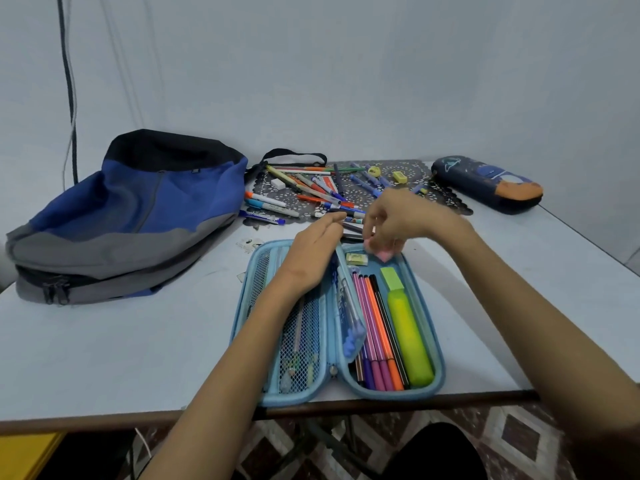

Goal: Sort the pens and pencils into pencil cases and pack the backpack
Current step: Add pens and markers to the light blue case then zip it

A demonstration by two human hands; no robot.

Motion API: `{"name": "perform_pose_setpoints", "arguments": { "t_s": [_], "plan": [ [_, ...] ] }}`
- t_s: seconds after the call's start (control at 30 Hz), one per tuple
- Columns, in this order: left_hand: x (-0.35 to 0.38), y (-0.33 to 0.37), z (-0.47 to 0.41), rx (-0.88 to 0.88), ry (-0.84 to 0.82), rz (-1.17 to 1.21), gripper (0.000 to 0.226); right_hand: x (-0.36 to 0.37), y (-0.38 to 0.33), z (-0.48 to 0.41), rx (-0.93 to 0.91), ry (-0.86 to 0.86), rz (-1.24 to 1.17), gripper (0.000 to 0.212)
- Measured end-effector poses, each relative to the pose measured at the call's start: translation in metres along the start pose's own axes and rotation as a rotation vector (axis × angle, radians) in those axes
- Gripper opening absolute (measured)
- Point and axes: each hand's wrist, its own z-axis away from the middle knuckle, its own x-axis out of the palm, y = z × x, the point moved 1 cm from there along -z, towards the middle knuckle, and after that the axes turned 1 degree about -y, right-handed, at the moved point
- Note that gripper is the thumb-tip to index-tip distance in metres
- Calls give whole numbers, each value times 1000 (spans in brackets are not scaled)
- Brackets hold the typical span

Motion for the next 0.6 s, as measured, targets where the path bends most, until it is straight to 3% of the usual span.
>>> {"name": "perform_pose_setpoints", "arguments": {
  "t_s": [0.13, 0.6],
  "plan": [
    [0, -2, 0, -6, 9, -17, 41, 16, 3, 7, -52, 141, 172, 9],
    [0, -2, -2, -30, 32, -25, 39, 25, -11, -2, 0, 57, 249, 10]
  ]
}}
